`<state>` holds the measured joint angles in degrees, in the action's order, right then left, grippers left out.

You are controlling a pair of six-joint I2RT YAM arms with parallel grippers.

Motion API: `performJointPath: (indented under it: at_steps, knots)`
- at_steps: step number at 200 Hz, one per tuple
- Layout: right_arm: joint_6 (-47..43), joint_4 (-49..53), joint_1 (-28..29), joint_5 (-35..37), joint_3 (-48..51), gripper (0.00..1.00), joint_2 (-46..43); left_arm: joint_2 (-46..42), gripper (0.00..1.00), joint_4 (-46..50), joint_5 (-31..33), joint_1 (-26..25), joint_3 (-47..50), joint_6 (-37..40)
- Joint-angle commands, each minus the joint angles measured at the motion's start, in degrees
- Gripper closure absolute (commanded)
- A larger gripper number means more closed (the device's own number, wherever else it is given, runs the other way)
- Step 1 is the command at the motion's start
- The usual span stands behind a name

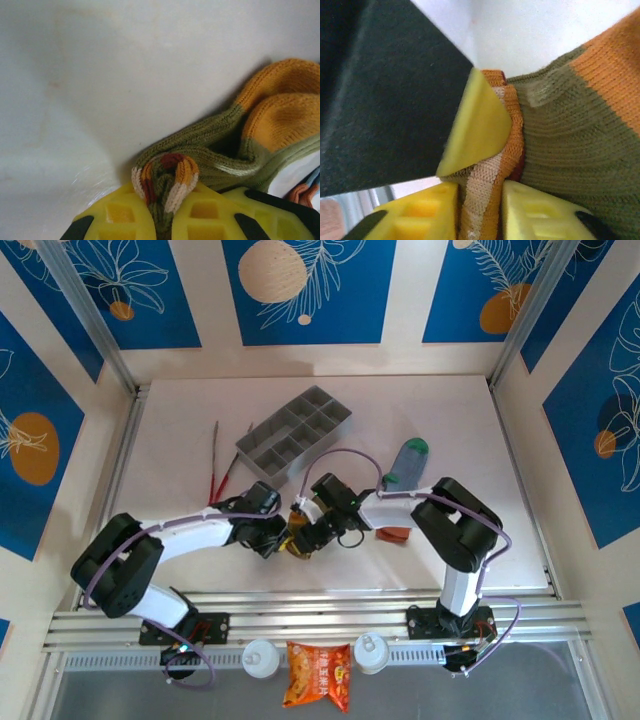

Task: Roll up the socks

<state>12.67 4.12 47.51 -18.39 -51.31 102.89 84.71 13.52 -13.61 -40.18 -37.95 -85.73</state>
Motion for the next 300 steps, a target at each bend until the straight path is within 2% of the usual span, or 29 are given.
performJointPath:
  at_steps: [1, 32, 49, 71, 116, 195, 242, 255, 278, 300]
  knots:
    - [-8.11, 6.94, 0.74, 11.59, 5.40, 0.66, -3.51, 5.56, 1.00, 17.87, 0.45, -3.09, 0.50, -3.21]
    - [-12.69, -3.87, 2.37, 13.95, 15.52, 0.59, -18.90, 9.11, 1.00, 24.51, 1.32, -5.43, -4.89, -5.81]
    - [-15.04, -9.79, 5.25, 19.22, 21.13, 0.45, -27.44, 10.67, 1.00, 27.14, 1.28, -6.05, -6.75, -7.40]
    - [-15.77, -7.99, 8.40, 26.53, 22.30, 0.42, -31.54, 12.85, 1.00, 32.07, 1.81, -6.19, -10.65, -7.65]
    - [-18.90, -6.86, 19.35, 43.39, 20.17, 0.41, -28.10, 18.10, 1.00, 38.25, 2.15, -6.36, -18.09, -6.36]
    - [-21.89, -8.24, 25.14, 51.46, 12.96, 0.42, -16.33, 22.47, 1.00, 37.00, 0.69, -6.31, -22.52, -6.25]
    - [-16.14, -1.62, 24.96, 54.95, 9.29, 0.56, -8.99, 22.01, 1.00, 35.79, -0.02, -6.05, -22.64, -5.95]
    - [-13.44, 2.08, 24.33, 56.30, 7.93, 0.65, -6.54, 21.52, 1.00, 35.79, -0.23, -5.98, -22.50, -6.03]
    - [-8.72, 7.25, 23.95, 56.92, 5.66, 0.74, -3.07, 20.23, 1.00, 35.70, -0.68, -5.67, -21.58, -6.52]
    - [-3.73, 11.47, 23.43, 56.58, 3.71, 0.91, -0.40, 17.81, 1.00, 35.85, -0.81, -4.76, -20.15, -7.63]
